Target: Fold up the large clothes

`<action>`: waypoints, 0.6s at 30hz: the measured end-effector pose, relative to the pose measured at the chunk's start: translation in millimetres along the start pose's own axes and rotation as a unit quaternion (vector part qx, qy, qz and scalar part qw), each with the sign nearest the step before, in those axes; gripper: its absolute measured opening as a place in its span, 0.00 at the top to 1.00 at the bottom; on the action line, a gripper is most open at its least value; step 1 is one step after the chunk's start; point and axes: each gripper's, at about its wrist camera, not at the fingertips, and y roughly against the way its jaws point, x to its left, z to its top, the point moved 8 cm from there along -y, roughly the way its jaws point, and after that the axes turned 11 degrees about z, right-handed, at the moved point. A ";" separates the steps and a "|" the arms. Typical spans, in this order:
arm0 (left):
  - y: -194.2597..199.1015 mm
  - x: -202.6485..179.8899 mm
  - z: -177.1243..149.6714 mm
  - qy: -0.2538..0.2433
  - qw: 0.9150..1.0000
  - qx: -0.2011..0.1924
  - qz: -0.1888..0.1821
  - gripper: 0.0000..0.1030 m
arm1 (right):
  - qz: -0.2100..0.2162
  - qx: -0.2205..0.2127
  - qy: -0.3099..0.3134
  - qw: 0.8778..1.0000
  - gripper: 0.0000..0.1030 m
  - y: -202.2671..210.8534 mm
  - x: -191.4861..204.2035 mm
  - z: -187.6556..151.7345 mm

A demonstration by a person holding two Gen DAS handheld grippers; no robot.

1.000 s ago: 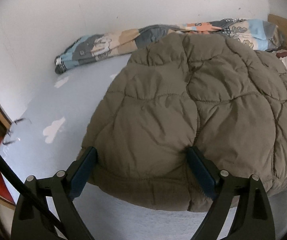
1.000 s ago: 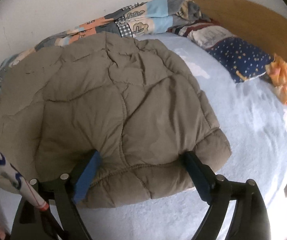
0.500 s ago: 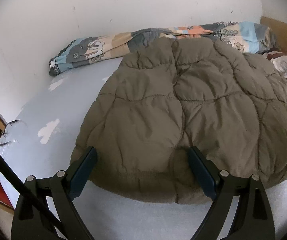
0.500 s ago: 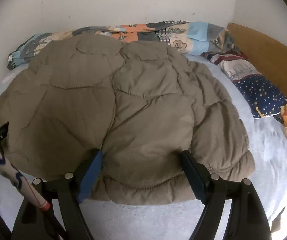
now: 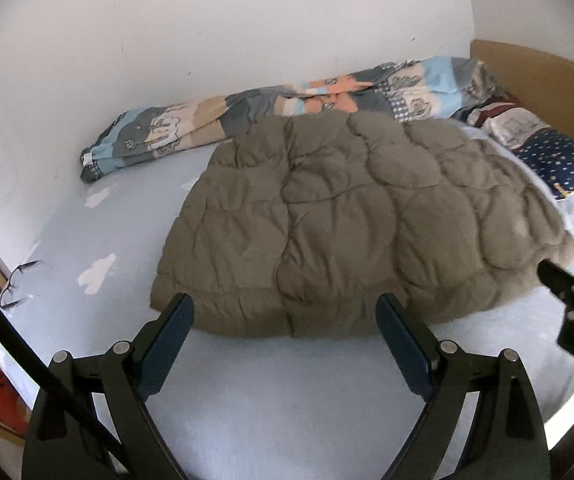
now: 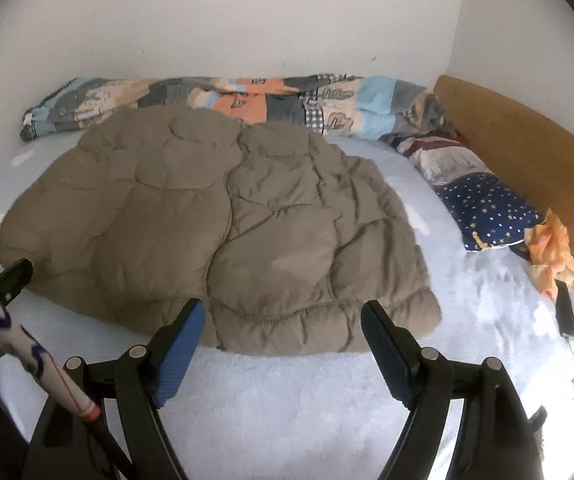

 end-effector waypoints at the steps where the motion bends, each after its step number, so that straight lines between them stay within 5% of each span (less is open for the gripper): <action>1: 7.7 2.0 -2.7 0.001 1.000 0.001 -0.004 0.11 | -0.002 -0.001 -0.002 1.000 0.18 6.4 -0.1 -3.3; 10: 59.0 26.2 -24.1 0.008 1.000 -0.001 -0.019 0.11 | 0.033 -0.007 -0.009 0.999 0.14 68.4 31.8 -37.1; 15: 81.5 34.2 -6.0 0.020 0.999 -0.021 -0.024 0.11 | 0.060 -0.010 -0.021 0.998 0.14 85.8 42.7 -33.4; 18: 93.5 45.1 15.1 0.031 0.999 -0.042 0.005 0.09 | 0.067 -0.036 -0.031 0.997 0.12 102.4 38.8 -18.7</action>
